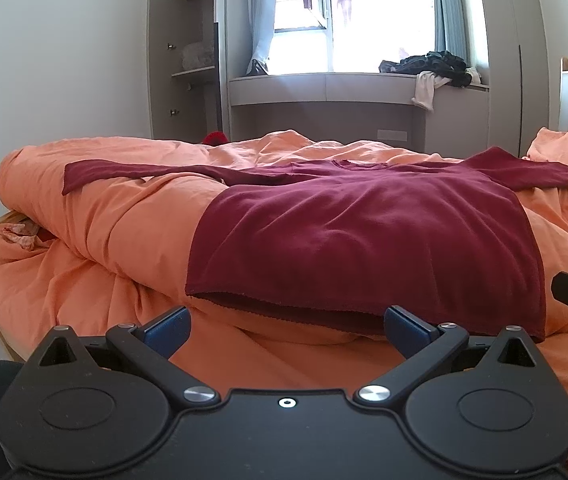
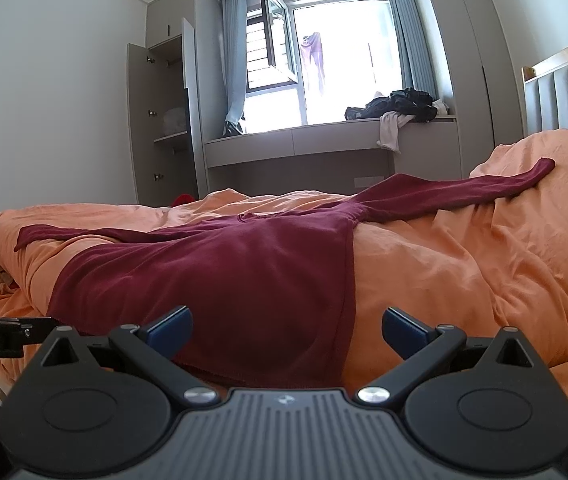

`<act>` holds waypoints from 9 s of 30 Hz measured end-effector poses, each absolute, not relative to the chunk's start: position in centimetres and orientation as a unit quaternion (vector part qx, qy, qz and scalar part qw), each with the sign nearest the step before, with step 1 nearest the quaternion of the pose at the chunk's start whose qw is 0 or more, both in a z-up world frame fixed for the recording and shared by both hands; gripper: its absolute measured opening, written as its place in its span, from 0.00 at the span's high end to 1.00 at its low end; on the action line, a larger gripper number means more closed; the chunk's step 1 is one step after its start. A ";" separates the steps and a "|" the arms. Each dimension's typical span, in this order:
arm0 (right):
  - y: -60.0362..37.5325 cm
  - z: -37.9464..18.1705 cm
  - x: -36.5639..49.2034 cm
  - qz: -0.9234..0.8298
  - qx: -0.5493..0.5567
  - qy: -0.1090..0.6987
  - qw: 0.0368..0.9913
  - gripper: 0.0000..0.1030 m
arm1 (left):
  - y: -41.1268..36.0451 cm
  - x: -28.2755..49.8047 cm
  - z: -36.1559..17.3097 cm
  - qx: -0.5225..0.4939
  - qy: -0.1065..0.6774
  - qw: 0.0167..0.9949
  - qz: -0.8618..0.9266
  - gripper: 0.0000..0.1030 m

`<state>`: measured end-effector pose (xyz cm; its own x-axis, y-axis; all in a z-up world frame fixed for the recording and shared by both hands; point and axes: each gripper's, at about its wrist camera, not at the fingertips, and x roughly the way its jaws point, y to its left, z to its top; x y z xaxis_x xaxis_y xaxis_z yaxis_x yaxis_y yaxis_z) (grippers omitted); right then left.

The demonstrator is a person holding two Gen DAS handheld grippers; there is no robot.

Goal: Fold small clothes

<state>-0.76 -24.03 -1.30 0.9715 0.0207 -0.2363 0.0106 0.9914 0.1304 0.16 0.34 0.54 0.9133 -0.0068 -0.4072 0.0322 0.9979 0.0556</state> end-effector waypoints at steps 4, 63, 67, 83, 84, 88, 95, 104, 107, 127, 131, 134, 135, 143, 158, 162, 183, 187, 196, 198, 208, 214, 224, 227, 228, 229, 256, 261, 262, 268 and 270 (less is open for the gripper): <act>-24.0 -1.3 -0.7 0.002 0.066 0.121 0.990 0.00 | 0.4 0.2 0.6 0.029 0.209 0.977 -0.009 0.00; -24.4 -1.1 0.0 -0.001 0.072 0.141 0.987 0.00 | 0.0 1.0 0.7 0.026 0.226 0.974 -0.012 0.00; -24.5 -0.3 0.6 -0.017 0.072 0.162 0.984 0.00 | -0.2 2.5 1.6 0.025 0.242 0.970 -0.009 0.00; -31.1 3.9 8.6 -0.059 0.086 0.206 0.973 0.00 | -6.8 15.9 8.1 0.023 0.198 0.979 -0.037 0.00; -31.5 3.9 9.2 -0.061 0.084 0.206 0.973 0.00 | -7.4 16.8 8.3 0.029 0.196 0.979 -0.038 0.00; -33.2 3.8 11.3 -0.078 0.079 0.205 0.973 0.00 | -9.4 20.4 8.6 0.039 0.199 0.978 -0.043 0.00; -38.7 3.7 15.3 -0.113 0.047 0.208 0.970 0.00 | -11.6 25.1 6.4 0.064 0.195 0.977 -0.053 0.00; -50.3 3.1 21.2 -0.128 0.106 0.175 0.970 0.00 | -9.9 26.8 2.6 0.019 0.230 0.972 -0.037 0.00; -54.0 3.2 23.7 -0.153 0.127 0.165 0.966 0.00 | -9.5 26.6 2.1 0.009 0.221 0.974 -0.042 0.00; -62.8 2.1 32.0 -0.332 0.166 0.103 0.923 0.94 | -8.6 26.6 1.2 0.002 0.224 0.973 -0.061 0.00; -60.2 4.9 31.8 -0.325 0.117 0.079 0.935 0.95 | -7.6 27.3 2.0 -0.003 0.247 0.967 -0.058 0.00; -56.7 7.8 31.5 -0.301 0.056 0.061 0.950 0.95 | -6.2 28.3 2.9 -0.021 0.265 0.963 -0.049 0.00; -55.0 9.0 31.4 -0.289 0.031 0.051 0.956 0.95 | -5.7 28.5 3.2 -0.025 0.266 0.963 -0.043 0.00; -40.8 15.2 32.7 -0.147 -0.103 0.012 0.984 0.95 | 0.1 29.4 5.7 -0.063 0.232 0.971 0.002 0.00; -13.5 2.5 31.7 0.148 -0.453 0.053 0.877 0.95 | 8.8 28.7 6.4 -0.107 0.227 0.964 0.087 0.00; -12.2 -0.7 30.1 0.166 -0.509 0.057 0.843 0.95 | 9.0 28.8 6.4 -0.109 0.228 0.964 0.080 0.00; -27.7 0.4 25.7 -0.011 -0.353 0.109 0.929 0.05 | 3.1 30.1 4.5 -0.090 0.252 0.963 -0.014 0.00; -33.0 0.3 28.1 -0.074 -0.304 0.152 0.938 0.15 | 2.5 30.5 4.0 -0.078 0.259 0.963 -0.008 0.00; -35.7 -2.3 32.5 -0.086 -0.263 0.182 0.944 0.30 | 2.3 31.0 3.5 -0.088 0.266 0.960 -0.025 0.00; -36.1 -2.5 33.3 -0.086 -0.251 0.174 0.948 0.43 | 2.0 31.2 3.4 -0.075 0.269 0.960 -0.026 0.00; -38.3 -1.0 31.3 -0.054 -0.185 0.215 0.957 0.95 | 1.4 31.5 2.4 -0.044 0.298 0.952 -0.054 0.00; -38.0 -1.7 30.7 -0.048 -0.183 0.223 0.956 0.94 | 1.3 30.8 1.9 -0.026 0.286 0.957 -0.052 0.00; -38.5 1.0 27.4 -0.037 -0.146 0.196 0.969 0.48 | 7.1 28.2 4.2 -0.124 0.210 0.966 -0.079 0.00; -38.2 2.1 26.0 -0.023 -0.109 0.176 0.978 0.35 | 10.1 28.6 5.3 -0.107 0.214 0.971 -0.007 0.00; -37.8 2.3 25.8 -0.013 -0.101 0.170 0.980 0.29 | 11.3 28.7 5.6 -0.106 0.213 0.971 0.013 0.00; -37.5 2.5 25.5 -0.003 -0.097 0.165 0.982 0.21 | 12.7 28.5 6.1 -0.106 0.208 0.972 0.034 0.00; -31.0 1.9 21.6 0.154 -0.029 0.152 0.976 0.00 | 35.6 32.8 3.4 -0.395 0.156 0.875 0.234 0.30; -31.6 1.6 22.0 0.147 -0.008 0.165 0.975 0.00 | 34.3 33.6 3.9 -0.362 0.159 0.882 0.257 0.48; -31.8 1.5 22.0 0.145 -0.004 0.167 0.975 0.00 | 33.7 33.8 4.3 -0.340 0.159 0.889 0.263 0.54; -32.5 1.4 21.7 0.134 0.010 0.170 0.976 0.00 | 30.1 34.4 7.1 -0.225 0.143 0.924 0.272 0.83; -32.8 1.5 21.5 0.132 0.013 0.168 0.977 0.00 | 28.4 34.3 8.6 -0.192 0.117 0.940 0.258 0.84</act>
